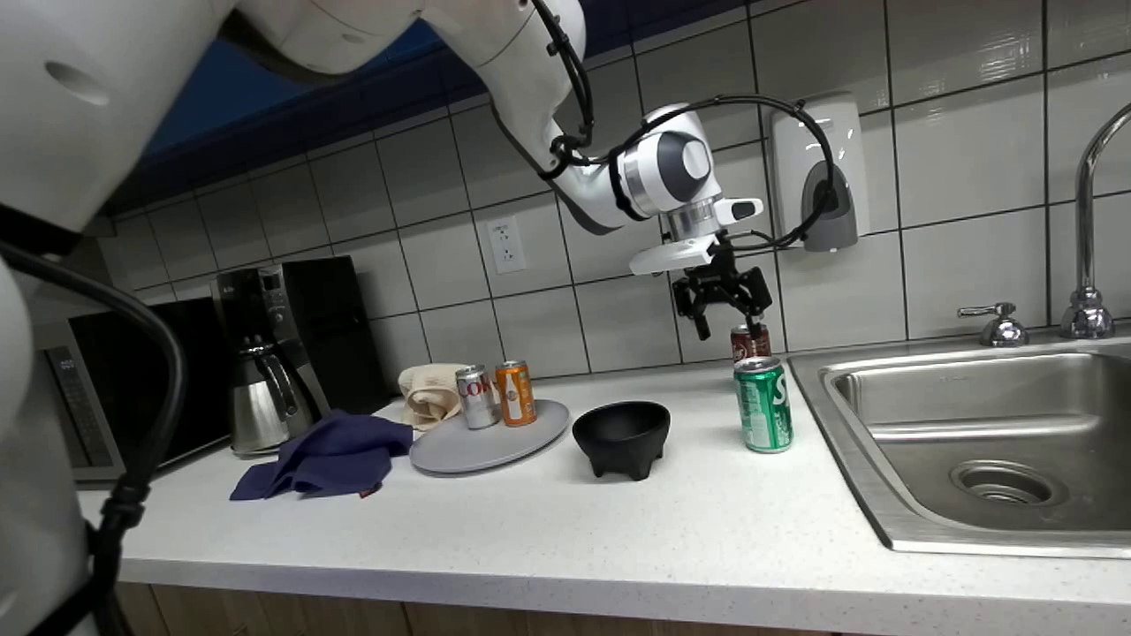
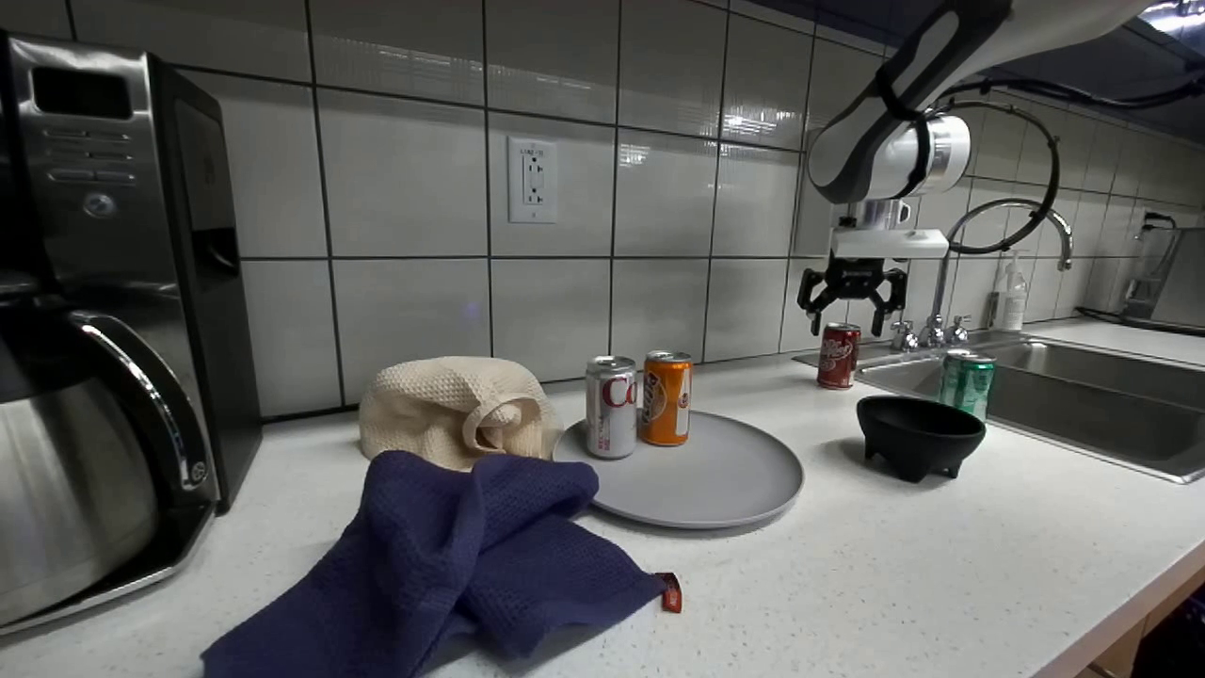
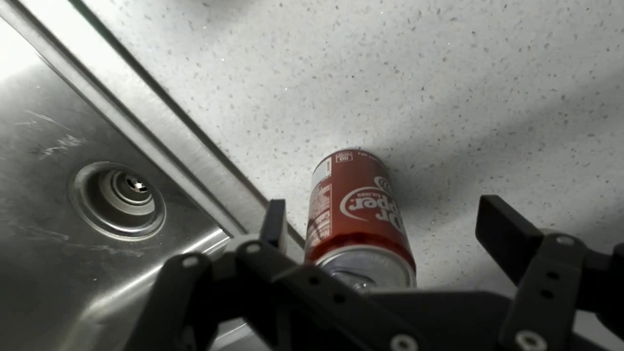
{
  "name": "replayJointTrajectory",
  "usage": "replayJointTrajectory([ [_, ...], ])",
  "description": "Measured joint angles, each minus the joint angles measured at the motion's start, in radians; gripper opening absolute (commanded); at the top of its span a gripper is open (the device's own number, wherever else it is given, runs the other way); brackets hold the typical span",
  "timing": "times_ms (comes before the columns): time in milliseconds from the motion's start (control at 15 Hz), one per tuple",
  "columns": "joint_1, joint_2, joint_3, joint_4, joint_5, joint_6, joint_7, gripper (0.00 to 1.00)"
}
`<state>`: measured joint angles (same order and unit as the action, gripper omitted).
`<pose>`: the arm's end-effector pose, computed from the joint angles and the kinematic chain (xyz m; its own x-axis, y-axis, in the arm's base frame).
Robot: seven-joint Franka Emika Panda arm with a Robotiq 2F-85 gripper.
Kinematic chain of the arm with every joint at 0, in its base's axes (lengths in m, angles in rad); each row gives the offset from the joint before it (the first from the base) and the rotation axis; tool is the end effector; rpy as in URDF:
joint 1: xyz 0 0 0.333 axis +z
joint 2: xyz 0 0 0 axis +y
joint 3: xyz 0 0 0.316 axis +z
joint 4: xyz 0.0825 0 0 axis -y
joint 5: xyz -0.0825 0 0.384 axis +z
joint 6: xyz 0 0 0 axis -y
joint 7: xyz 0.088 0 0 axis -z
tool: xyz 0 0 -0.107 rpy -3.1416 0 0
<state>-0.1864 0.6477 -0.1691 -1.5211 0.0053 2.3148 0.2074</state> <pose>0.6850 -0.2318 0.2993 0.8558 -0.4890 0.1686 -0.5045 -0.8610 0.0638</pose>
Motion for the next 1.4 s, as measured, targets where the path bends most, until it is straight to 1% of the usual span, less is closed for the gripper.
replayJointTrajectory([
  [533,-0.032,0.069,0.0,0.104,0.015,-0.063,0.0,1.0],
  [1000,-0.038,0.147,0.001,0.225,0.015,-0.129,0.0,1.0],
  [1067,-0.038,0.157,0.001,0.241,0.015,-0.136,0.0,0.88],
  [1133,-0.038,0.167,0.001,0.256,0.015,-0.144,0.0,0.74],
  [1400,-0.039,0.196,0.001,0.306,0.015,-0.169,0.0,0.42],
])
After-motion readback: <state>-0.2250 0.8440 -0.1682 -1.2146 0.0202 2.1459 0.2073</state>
